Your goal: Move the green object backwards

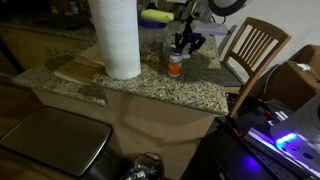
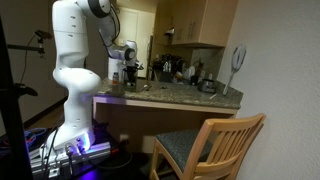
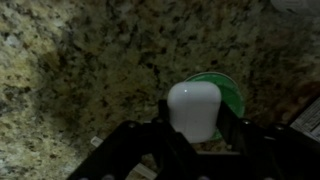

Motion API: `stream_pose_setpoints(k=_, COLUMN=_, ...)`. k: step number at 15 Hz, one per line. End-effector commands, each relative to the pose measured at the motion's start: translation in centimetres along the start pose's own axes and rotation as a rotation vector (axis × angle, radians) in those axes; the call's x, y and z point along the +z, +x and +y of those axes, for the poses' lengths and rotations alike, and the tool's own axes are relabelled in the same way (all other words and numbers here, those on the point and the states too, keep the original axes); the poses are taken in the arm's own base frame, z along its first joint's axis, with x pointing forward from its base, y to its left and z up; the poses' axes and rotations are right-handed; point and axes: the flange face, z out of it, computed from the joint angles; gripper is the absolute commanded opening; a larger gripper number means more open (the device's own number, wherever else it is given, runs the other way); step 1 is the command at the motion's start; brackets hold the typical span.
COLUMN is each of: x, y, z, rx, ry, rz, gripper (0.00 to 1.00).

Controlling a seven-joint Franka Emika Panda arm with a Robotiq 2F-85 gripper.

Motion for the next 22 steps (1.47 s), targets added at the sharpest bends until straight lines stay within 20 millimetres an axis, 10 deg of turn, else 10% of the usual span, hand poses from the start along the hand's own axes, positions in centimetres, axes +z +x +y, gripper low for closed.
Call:
stream_pose_setpoints(k=1, x=0.4, y=-0.2, z=0.3, rx=0.009, ry=0.057, rz=0.028, gripper=0.24)
stream_pose_setpoints(k=12, x=-18.8, y=-5.7, z=9.9, rx=-0.042, ry=-0.002, rz=-0.029, gripper=0.24)
stream_pose_setpoints(k=22, x=-14.5, y=-10.3, z=10.2, rx=-0.164, ry=0.056, rz=-0.246, gripper=0.24)
